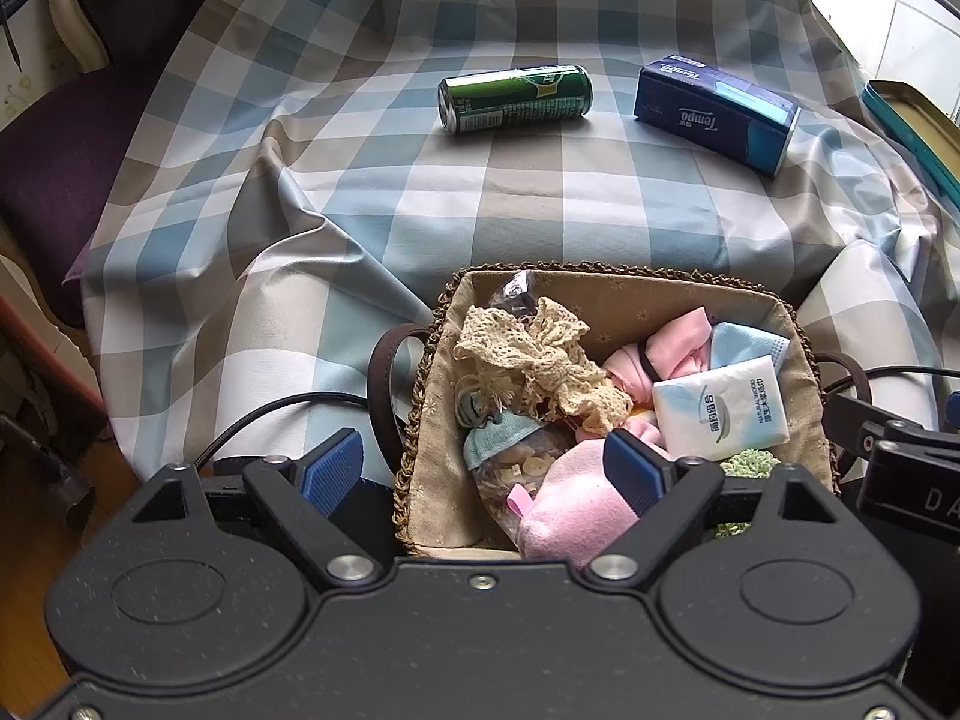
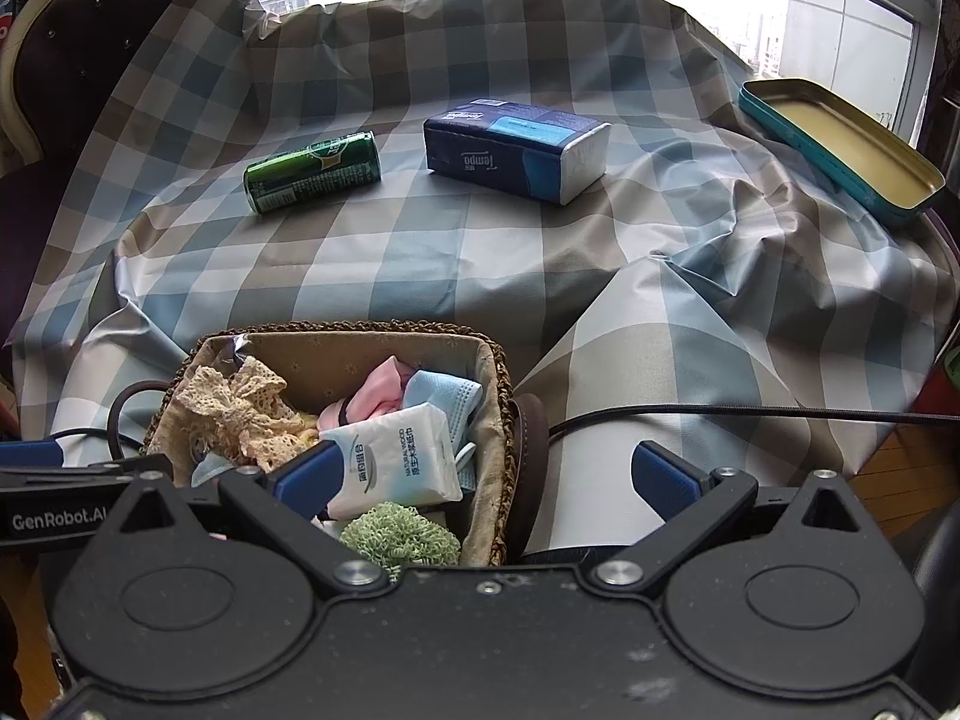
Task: Organize soft objects
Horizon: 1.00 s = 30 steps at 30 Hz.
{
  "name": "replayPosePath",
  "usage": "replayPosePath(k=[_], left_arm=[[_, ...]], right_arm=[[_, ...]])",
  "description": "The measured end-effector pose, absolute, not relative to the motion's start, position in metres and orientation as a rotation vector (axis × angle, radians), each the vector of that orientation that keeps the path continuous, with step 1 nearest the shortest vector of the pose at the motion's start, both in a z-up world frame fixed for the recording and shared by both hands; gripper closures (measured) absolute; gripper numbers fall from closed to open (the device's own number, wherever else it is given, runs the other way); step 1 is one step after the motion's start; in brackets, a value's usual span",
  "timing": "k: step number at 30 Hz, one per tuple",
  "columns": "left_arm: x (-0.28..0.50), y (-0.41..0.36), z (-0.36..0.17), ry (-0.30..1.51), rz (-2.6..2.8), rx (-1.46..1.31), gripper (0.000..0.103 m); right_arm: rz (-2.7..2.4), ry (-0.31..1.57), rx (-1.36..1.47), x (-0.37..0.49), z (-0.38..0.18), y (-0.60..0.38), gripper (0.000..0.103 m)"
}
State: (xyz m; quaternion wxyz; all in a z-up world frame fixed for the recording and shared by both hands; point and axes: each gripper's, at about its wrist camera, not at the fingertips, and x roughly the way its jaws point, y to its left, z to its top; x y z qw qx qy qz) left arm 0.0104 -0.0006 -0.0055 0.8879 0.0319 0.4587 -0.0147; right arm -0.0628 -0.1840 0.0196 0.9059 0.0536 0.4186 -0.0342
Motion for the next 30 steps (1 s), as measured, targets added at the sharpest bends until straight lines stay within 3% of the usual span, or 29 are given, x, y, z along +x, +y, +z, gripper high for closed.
replayPosePath(k=[30], left_arm=[[0.0125, -0.0014, -0.0066, 0.962, -0.033, 0.073, 0.018]], right_arm=[[-0.067, 0.888, 0.125, -0.0588, 0.0170, -0.1845, 0.000]])
